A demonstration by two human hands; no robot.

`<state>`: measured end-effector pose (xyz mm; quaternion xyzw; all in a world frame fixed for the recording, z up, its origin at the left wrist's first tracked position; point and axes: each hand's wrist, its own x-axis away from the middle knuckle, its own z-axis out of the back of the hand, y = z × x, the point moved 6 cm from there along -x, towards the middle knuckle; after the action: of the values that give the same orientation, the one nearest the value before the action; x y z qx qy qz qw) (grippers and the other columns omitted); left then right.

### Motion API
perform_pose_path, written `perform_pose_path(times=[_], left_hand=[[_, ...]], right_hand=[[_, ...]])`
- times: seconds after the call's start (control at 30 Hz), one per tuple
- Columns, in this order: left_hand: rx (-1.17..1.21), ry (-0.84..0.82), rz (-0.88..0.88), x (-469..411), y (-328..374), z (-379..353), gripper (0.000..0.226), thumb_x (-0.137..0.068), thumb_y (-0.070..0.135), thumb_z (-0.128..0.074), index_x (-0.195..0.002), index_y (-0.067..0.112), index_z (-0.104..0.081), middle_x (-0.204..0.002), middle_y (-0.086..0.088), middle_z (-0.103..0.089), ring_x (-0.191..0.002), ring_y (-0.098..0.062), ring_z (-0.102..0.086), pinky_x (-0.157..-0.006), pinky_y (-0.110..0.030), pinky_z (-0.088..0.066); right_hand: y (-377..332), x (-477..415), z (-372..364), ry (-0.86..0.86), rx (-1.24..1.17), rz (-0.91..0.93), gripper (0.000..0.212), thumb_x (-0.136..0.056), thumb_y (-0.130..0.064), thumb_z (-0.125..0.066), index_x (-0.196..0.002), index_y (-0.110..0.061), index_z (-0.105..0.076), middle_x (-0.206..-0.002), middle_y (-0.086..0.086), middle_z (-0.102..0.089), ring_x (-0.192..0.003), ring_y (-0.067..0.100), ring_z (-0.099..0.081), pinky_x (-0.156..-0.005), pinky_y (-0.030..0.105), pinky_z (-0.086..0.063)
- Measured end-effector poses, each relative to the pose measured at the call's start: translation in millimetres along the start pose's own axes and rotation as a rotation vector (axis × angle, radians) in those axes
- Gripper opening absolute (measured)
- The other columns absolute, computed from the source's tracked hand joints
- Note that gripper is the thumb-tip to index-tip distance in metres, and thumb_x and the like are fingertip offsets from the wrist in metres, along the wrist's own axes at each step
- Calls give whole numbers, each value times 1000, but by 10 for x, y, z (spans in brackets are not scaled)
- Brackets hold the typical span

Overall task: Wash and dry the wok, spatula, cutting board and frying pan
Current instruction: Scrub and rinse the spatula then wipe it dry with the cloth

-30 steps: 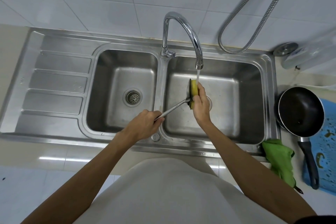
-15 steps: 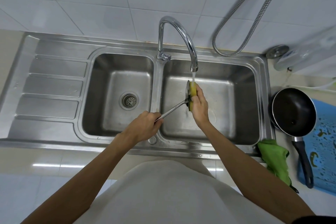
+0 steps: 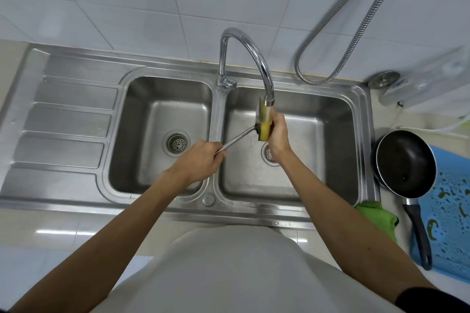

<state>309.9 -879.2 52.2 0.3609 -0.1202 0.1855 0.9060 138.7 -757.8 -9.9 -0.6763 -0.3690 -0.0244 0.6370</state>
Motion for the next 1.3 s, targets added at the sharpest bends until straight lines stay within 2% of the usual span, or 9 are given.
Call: perform_pose_path(times=[0.3, 0.47, 0.63, 0.73, 0.8, 0.9, 1.07, 1.2, 1.3], left_hand=[[6, 28, -20, 33, 11, -3, 28, -102, 23, -50, -75, 17, -49, -56, 4, -43, -51, -22, -43, -58, -38, -39], [80, 12, -4, 26, -21, -82, 31, -103, 21, -50, -73, 15, -49, -56, 3, -47, -49, -16, -44, -55, -32, -34], [136, -21, -101, 172, 75, -248, 29, -103, 19, -53, -75, 11, -54, -55, 4, -48, -46, -12, -42, -49, -17, -29], [166, 9, -100, 129, 72, -250, 28, -102, 19, -55, -77, 7, -58, -57, 3, -50, -46, -9, -43, -49, -15, -29], [175, 14, -100, 126, 62, -262, 26, -101, 21, -56, -76, 13, -57, -57, 6, -51, -47, -8, -45, -50, -14, -30], [158, -5, -58, 182, 48, -380, 29, -101, 25, -55, -74, 14, -56, -57, 5, -51, -51, -9, -46, -52, -19, -30], [52, 33, 86, 218, -22, -455, 32, -105, 30, -42, -77, 17, -53, -62, 6, -52, -59, -21, -50, -55, -32, -30], [77, 49, 141, 93, -34, -327, 18, -103, 22, -42, -93, 15, -56, -68, 4, -57, -58, -21, -55, -56, -31, -36], [304, -76, 225, 13, -80, -394, 4, -102, 21, -47, -103, 18, -50, -75, -5, -63, -50, -17, -65, -39, -29, -46]], right_hand=[[-74, -50, -89, 80, 268, 35, 29, -96, -51, -39, -95, -34, -61, -72, -11, -60, -63, 7, -53, -62, 29, -44], [35, 220, -115, 27, 523, 374, 46, -104, -17, -36, -147, -31, -42, -142, 1, -55, -121, 14, -53, -104, 31, -41], [-76, -4, 224, 245, 368, 138, 40, -107, -19, -38, -145, -27, -51, -100, 11, -64, -70, 18, -60, -63, 40, -54], [-189, 40, 218, 263, 523, 298, 38, -107, -19, -39, -141, -23, -55, -111, 6, -67, -92, 21, -63, -88, 45, -52], [-173, 159, 215, 303, 567, 379, 40, -107, -18, -37, -144, -21, -52, -131, 5, -64, -115, 17, -60, -105, 32, -46], [-92, 244, 322, 328, 575, 359, 40, -107, -16, -39, -145, -17, -52, -121, -3, -67, -98, -8, -61, -86, 3, -44], [31, 90, 745, 428, 271, -45, 26, -99, -31, -61, -119, -15, -66, -116, 8, -67, -112, 26, -63, -99, 45, -54], [49, 118, 855, 352, -260, -228, 13, -97, -24, -63, -104, -13, -64, -108, 15, -63, -91, 28, -64, -69, 35, -57], [-5, 118, 836, 265, -465, -224, 34, -95, -40, -63, -111, -10, -62, -99, 12, -68, -89, 24, -67, -75, 33, -57]])
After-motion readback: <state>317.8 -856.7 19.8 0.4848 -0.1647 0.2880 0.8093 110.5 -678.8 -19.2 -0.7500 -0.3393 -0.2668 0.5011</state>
